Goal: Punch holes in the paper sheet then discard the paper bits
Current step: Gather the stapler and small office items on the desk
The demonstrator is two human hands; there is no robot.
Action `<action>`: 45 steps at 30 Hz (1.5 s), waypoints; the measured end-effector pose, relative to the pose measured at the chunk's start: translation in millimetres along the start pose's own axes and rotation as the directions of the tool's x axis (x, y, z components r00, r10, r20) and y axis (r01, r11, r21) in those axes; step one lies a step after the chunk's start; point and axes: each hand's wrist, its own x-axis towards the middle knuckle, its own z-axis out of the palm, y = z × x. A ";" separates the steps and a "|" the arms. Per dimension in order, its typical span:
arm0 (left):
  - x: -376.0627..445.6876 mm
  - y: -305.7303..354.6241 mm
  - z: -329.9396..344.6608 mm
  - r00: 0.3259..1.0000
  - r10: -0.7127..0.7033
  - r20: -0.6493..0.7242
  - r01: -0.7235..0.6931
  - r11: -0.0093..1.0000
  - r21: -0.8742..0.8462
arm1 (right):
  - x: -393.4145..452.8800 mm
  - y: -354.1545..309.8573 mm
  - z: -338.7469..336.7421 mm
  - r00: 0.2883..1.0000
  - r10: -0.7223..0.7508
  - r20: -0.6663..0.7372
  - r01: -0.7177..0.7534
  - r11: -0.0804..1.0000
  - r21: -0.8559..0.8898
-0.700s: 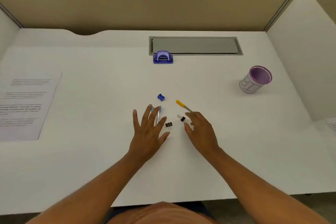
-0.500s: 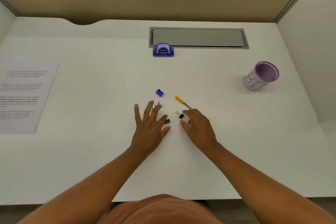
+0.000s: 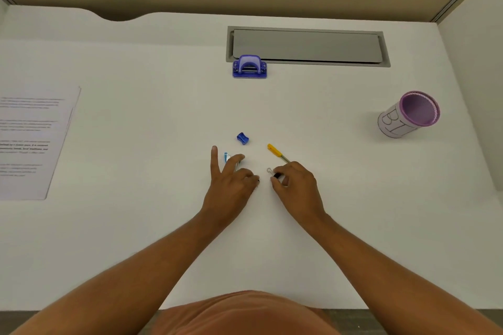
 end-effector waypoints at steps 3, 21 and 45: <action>8.3 0.2 -9.4 0.985 -0.163 -0.065 0.146 0.967 -0.207 | -2.0 -11.7 -7.8 0.996 0.052 -0.075 -0.040 0.988 0.148; 49.8 14.3 -66.5 0.393 -0.238 0.888 0.197 -0.922 -0.334 | -13.1 -81.6 -14.5 0.917 -0.394 0.065 0.396 0.918 -0.013; 2.3 -30.3 -91.4 0.386 -0.434 0.814 0.050 -0.871 -0.488 | 99.2 -59.8 37.5 0.956 -0.239 0.168 0.257 0.962 -0.094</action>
